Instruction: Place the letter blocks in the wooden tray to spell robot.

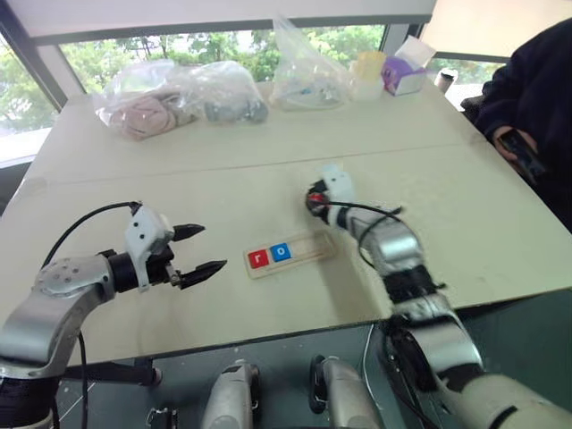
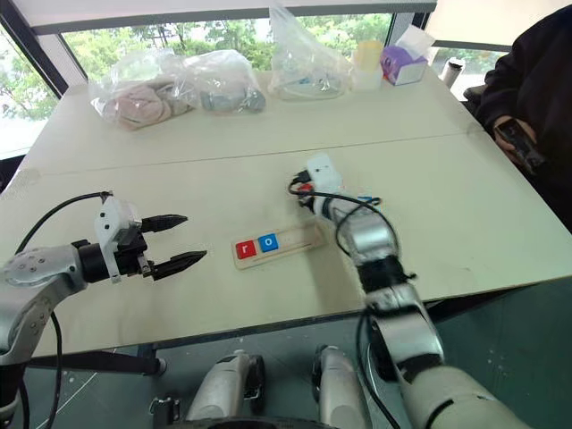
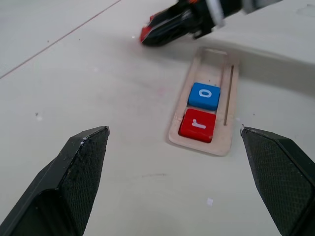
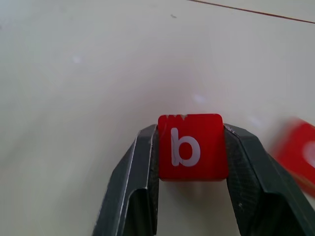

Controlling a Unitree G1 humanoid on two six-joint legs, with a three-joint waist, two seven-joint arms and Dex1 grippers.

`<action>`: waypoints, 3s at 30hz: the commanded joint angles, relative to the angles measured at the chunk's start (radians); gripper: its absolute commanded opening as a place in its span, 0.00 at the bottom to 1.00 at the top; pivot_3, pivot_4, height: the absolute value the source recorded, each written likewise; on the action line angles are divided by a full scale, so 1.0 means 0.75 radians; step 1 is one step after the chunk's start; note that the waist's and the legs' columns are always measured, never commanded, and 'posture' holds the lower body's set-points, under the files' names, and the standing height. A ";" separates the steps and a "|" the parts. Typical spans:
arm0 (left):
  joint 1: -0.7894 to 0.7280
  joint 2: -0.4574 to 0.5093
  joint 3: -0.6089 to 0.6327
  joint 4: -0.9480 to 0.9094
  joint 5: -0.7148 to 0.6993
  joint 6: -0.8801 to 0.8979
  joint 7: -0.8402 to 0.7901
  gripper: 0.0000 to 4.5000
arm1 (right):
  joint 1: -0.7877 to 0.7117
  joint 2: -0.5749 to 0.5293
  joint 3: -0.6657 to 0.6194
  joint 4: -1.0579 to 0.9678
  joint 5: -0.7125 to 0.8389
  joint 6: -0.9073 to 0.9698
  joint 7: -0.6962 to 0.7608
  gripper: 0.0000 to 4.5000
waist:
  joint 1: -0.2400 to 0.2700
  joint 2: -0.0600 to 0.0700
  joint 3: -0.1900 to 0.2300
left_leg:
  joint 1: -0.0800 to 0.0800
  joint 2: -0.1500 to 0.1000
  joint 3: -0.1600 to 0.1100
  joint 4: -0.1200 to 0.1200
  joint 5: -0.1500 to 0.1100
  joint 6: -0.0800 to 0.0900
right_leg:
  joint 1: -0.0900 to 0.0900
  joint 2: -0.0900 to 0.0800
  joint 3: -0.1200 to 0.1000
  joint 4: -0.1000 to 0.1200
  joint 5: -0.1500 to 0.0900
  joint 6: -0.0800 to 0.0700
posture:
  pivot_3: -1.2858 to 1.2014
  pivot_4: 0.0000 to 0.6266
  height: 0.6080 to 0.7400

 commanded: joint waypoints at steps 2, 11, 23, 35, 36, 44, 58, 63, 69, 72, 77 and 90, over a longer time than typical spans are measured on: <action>-0.039 0.002 -0.034 0.002 0.008 -0.035 -0.033 1.00 | 0.123 -0.094 -0.086 -0.575 0.075 0.390 -0.006 0.27 | -0.011 -0.001 -0.001 | -0.001 0.001 0.001 0.000 0.000 0.000 | -0.002 0.001 0.000 0.001 0.000 0.001 | 0.52 0.24 0.89; -0.136 -0.031 -0.110 0.069 0.028 -0.051 -0.060 1.00 | 0.429 -0.060 -0.143 -0.913 0.087 0.671 -0.140 0.27 | -0.015 -0.001 -0.001 | -0.001 0.002 0.001 -0.001 -0.001 -0.002 | -0.004 0.005 -0.001 0.000 0.000 0.000 | 0.52 0.24 0.89; -0.124 -0.025 -0.104 0.048 0.034 -0.050 -0.061 1.00 | 0.455 -0.026 -0.101 -0.730 0.082 0.482 -0.230 0.27 | -0.010 -0.001 -0.001 | -0.005 0.001 0.001 -0.001 0.000 0.000 | -0.007 0.004 -0.001 -0.002 0.000 0.000 | 0.52 0.24 0.89; -0.059 -0.018 -0.071 -0.010 0.009 -0.016 -0.031 1.00 | 0.370 -0.389 -0.057 -0.684 0.253 0.337 0.196 1.00 | -0.008 -0.001 -0.001 | -0.005 0.001 0.001 -0.001 0.000 0.000 | -0.007 0.005 -0.001 -0.001 0.000 0.000 | 0.52 0.24 0.89; -0.056 -0.017 -0.072 -0.014 0.009 -0.017 -0.032 1.00 | 0.364 -0.462 -0.063 -0.674 0.287 0.273 0.301 1.00 | -0.005 -0.001 0.000 | -0.005 0.001 0.000 -0.001 0.000 0.000 | -0.006 0.005 -0.001 -0.001 0.000 0.000 | 0.52 0.24 0.89; -0.069 -0.021 -0.083 -0.012 0.012 -0.019 -0.030 1.00 | 0.378 -0.747 0.004 -0.273 0.296 -0.456 0.906 1.00 | -0.006 -0.003 0.000 | -0.004 -0.001 0.000 0.001 0.000 0.000 | -0.004 0.006 -0.001 -0.003 -0.001 0.000 | 0.52 0.24 0.89; -0.011 -0.009 -0.042 -0.082 0.006 -0.006 0.001 1.00 | 0.036 -0.662 0.198 0.468 0.060 -1.050 1.189 1.00 | -0.004 -0.003 0.000 | -0.004 -0.001 0.002 0.003 0.001 0.000 | -0.004 0.006 -0.001 -0.001 0.000 0.000 | 0.52 0.24 0.89; 0.011 -0.006 -0.020 -0.102 0.004 0.002 0.017 1.00 | -0.029 -0.636 0.224 0.615 0.013 -1.132 1.237 1.00 | -0.007 -0.003 0.000 | -0.004 -0.001 0.002 0.004 0.001 -0.001 | -0.003 0.006 -0.001 0.001 0.000 0.000 | 0.52 0.24 0.89; 0.043 -0.004 -0.012 -0.133 0.014 0.004 0.039 1.00 | -0.091 -0.622 0.228 0.780 -0.042 -1.234 1.258 1.00 | -0.005 -0.003 0.000 | 0.002 -0.001 0.002 0.004 0.002 -0.002 | 0.003 0.006 -0.001 0.001 0.000 0.000 | 0.52 0.24 0.89; 0.052 -0.003 -0.005 -0.140 0.012 0.003 0.045 1.00 | -0.114 -0.620 0.225 0.831 -0.054 -1.260 1.271 1.00 | -0.005 -0.003 0.000 | 0.008 -0.001 0.002 0.004 0.001 -0.002 | 0.008 0.006 -0.001 0.001 0.000 0.000 | 0.52 0.24 0.89; 0.053 -0.003 -0.005 -0.144 0.011 0.004 0.053 1.00 | -0.149 -0.593 0.217 0.873 -0.051 -1.264 1.291 0.71 | -0.007 -0.003 0.000 | 0.012 0.000 0.001 0.004 0.001 -0.002 | 0.011 0.005 -0.001 0.000 0.000 0.000 | 0.52 0.24 0.89; 0.056 0.000 -0.003 -0.144 0.006 0.005 0.052 1.00 | -0.229 -0.498 0.202 0.615 0.015 -1.102 1.369 0.27 | -0.010 -0.002 0.001 | 0.013 0.000 0.001 0.003 0.001 -0.002 | 0.009 0.005 -0.001 0.002 0.000 0.000 | 0.52 0.24 0.89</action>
